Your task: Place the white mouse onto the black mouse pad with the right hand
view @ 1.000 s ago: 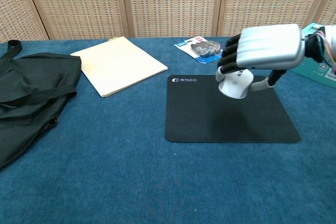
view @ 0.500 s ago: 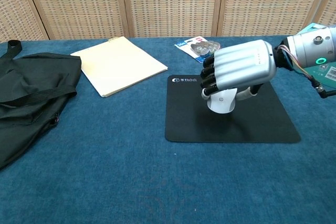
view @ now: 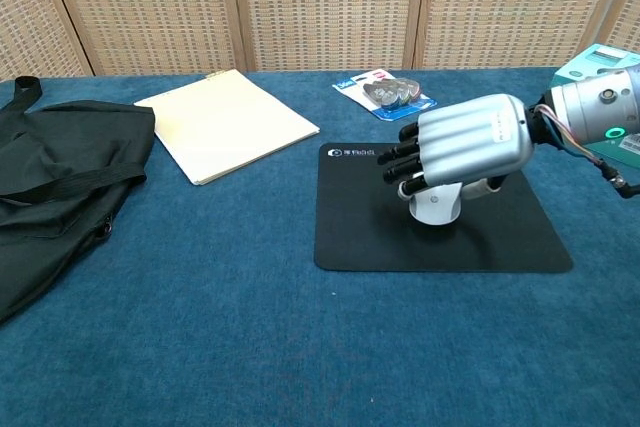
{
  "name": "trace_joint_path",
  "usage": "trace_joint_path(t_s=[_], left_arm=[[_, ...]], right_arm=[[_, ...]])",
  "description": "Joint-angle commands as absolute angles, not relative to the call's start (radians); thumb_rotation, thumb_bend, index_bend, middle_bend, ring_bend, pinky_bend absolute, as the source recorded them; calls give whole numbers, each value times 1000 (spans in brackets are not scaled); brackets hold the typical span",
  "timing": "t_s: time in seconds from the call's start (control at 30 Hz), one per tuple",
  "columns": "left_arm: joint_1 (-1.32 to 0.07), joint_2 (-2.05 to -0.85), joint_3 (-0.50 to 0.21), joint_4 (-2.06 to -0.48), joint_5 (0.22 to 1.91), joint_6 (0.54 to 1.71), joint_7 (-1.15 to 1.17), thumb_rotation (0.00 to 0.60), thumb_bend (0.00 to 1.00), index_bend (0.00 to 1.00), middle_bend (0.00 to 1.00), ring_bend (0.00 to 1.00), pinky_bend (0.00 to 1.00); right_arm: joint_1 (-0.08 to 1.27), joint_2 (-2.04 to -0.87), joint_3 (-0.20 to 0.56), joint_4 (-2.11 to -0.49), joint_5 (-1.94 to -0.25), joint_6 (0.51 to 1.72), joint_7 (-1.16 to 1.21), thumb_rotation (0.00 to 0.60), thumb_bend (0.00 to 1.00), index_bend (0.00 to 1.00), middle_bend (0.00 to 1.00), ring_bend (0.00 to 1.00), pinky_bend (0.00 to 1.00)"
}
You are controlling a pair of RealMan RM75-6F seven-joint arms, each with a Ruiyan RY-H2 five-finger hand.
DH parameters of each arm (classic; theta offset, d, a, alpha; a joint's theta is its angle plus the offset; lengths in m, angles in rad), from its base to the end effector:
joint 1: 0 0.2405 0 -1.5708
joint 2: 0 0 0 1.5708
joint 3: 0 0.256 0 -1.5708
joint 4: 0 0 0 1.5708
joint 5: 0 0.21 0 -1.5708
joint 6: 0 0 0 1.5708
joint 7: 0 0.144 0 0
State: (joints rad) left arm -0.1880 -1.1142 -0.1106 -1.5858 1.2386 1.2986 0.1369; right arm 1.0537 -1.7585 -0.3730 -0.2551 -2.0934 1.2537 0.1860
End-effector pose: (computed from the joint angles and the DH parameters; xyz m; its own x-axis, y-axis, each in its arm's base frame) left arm -0.3339 0.2242 0.1622 0.4850 0.1002 0.8687 0.8573 0.1418 -0.4950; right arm -0.1659 -0.4189 -0.0118 0.7956 0.5461 0.2622 0.3674 -0.7791 0.5079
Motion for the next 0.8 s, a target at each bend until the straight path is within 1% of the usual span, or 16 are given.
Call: trace_joint_path(t_s=[0.03,0.13,0.17,0.33,0.43,0.53,0.57,0.6,0.7,0.77,0.8], left_arm=[[-187,-1112,-109,-1588,1242,1301,135,600,0,0,0,0,0],[-186,-1109,-107,-1592,1245,1301,132,600,0,0,0,0,0],[-186,-1108,-106,-1593,1246,1301,131,600,0,0,0,0,0],[-184,-1103,-105,-1599,1254,1307,122,600,0,0,0,0,0],[-181,-1096,-105,-1601,1258,1311,108,600,0,0,0,0,0],[-176,-1088,-104,-1605,1268,1318,94,600,0,0,0,0,0],[-174,-1086,-102,-1608,1274,1322,89,600,0,0,0,0,0],[-173,-1084,-100,-1611,1280,1326,85,600,0,0,0,0,0],[-163,-1073,-91,-1624,1308,1343,67,600,0,0,0,0,0],[-158,-1067,-87,-1631,1322,1353,55,600,0,0,0,0,0],[-154,-1063,-85,-1635,1332,1362,48,600,0,0,0,0,0]], right_arm=[[1049,-1757,-376,-252,-2086,1246,182,600,479,0,0,0,191],[1044,-1752,-375,-254,-2078,1243,167,600,437,0,0,0,89],[1042,-1750,-374,-257,-2073,1242,161,600,425,0,0,0,75],[1020,-1724,-348,-287,-2038,1274,134,600,397,0,0,0,55],[970,-1678,-296,-345,-1979,1358,112,600,385,0,0,0,47],[885,-1619,-220,-446,-1879,1420,102,600,354,0,0,0,47],[840,-1590,-184,-499,-1829,1443,92,600,345,0,0,0,47],[812,-1571,-166,-540,-1802,1458,82,600,330,0,0,0,47],[702,-1495,-98,-694,-1678,1482,83,600,285,0,0,0,23],[645,-1450,-73,-791,-1620,1491,79,600,205,0,0,0,3],[598,-1420,-56,-860,-1572,1499,84,600,135,0,0,0,0]])
